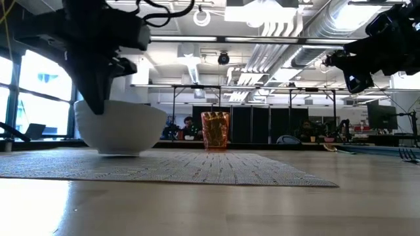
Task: Pick & Place Utensil
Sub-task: Put the white bowl on the gray mat
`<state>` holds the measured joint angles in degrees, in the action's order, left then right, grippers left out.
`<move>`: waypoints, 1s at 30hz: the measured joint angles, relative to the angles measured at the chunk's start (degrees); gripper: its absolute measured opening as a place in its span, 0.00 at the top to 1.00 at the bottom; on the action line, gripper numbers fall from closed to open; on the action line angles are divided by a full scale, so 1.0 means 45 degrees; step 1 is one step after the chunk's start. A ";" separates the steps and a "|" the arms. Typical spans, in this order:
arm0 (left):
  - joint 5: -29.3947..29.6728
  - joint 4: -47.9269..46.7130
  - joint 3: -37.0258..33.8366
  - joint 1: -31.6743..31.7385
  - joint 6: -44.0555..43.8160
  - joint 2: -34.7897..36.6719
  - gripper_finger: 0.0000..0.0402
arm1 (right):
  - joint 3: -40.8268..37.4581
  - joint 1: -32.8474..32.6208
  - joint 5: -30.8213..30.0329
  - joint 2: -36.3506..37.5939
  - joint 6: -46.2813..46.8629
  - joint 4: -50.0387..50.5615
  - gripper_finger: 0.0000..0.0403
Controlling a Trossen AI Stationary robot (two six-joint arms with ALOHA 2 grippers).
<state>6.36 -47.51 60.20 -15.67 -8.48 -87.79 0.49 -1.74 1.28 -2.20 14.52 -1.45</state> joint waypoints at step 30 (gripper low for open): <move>0.0963 -0.0466 0.0233 -0.0694 -0.2570 -0.0480 0.97 | -0.0002 -0.0002 -0.0002 -0.0174 0.0000 -0.0015 0.58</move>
<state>10.69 -49.61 61.25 -18.80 -20.05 -89.95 0.48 -1.75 1.27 -2.98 14.52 -1.52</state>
